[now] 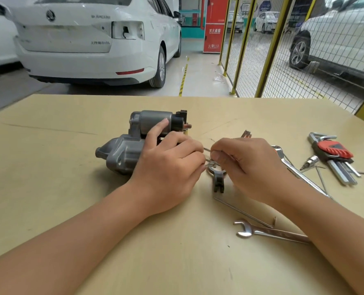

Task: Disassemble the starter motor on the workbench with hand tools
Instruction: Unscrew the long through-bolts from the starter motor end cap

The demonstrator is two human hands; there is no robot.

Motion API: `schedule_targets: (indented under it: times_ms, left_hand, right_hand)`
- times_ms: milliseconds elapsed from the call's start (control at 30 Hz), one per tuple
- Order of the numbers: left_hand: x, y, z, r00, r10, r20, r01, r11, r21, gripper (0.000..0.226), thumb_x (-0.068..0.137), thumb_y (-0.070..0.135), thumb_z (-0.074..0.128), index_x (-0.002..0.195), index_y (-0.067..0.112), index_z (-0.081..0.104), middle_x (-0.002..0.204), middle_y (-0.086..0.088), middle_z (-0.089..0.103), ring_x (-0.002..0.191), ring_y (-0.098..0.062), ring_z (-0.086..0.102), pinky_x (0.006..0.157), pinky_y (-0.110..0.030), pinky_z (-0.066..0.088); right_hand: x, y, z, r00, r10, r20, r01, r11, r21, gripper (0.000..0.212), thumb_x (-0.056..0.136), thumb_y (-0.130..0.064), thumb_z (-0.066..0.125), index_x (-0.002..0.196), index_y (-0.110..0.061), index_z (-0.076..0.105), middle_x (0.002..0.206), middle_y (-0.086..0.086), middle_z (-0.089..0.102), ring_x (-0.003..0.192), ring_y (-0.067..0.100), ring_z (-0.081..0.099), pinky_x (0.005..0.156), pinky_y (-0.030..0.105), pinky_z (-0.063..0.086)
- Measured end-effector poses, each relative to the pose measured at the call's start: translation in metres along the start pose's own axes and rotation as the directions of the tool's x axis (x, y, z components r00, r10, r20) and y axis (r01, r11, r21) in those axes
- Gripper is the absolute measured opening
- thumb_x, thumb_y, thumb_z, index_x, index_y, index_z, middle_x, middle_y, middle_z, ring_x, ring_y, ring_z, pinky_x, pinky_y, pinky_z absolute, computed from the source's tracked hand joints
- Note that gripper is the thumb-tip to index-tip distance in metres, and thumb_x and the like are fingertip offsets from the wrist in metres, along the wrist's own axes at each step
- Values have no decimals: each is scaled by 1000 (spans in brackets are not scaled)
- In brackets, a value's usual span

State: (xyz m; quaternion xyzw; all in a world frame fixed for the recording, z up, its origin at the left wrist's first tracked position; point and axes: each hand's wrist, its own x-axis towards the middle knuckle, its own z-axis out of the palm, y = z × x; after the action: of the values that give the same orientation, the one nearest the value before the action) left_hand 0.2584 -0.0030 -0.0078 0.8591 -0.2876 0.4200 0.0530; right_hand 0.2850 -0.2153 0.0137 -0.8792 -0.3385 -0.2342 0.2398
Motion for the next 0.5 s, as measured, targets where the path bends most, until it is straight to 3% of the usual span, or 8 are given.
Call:
schedule_targets:
  times_ms: [167, 300, 400, 500]
  left_hand:
    - [4, 12, 0, 990, -67, 121, 63, 997, 38, 14, 95, 28, 62, 93, 17, 71, 108, 6, 68, 107, -30, 62, 120, -65, 21]
    - [9, 18, 4, 986, -83, 146, 70, 993, 93, 11, 92, 26, 66, 93, 16, 71, 103, 5, 68, 110, -32, 61, 115, -71, 22]
    - [7, 12, 1, 995, -48, 84, 45, 998, 37, 10, 93, 24, 67, 92, 18, 74, 104, 9, 72, 109, -29, 64, 117, -67, 24]
    - [6, 2, -2, 1000, -11, 25, 12, 1000, -19, 16, 95, 26, 64, 93, 20, 78, 107, 9, 74, 108, -27, 67, 117, -63, 27]
  right_hand:
    - [-1, 11, 1, 991, 91, 103, -90, 996, -9, 18, 98, -21, 57, 83, -15, 65, 73, -3, 57, 75, 27, 57, 65, 42, 47]
    - [0, 6, 0, 991, 119, 69, -127, 985, 120, 35, 100, -32, 50, 68, -18, 51, 64, -4, 49, 66, 19, 50, 62, 43, 43]
    - [1, -1, -2, 996, 67, 50, -72, 993, 97, 40, 99, -37, 50, 62, -21, 45, 57, -5, 41, 59, 14, 45, 56, 32, 37]
    - [-1, -1, 0, 990, 125, 62, -132, 981, 139, 41, 99, -33, 57, 65, -11, 56, 54, 0, 48, 59, 19, 45, 53, 20, 32]
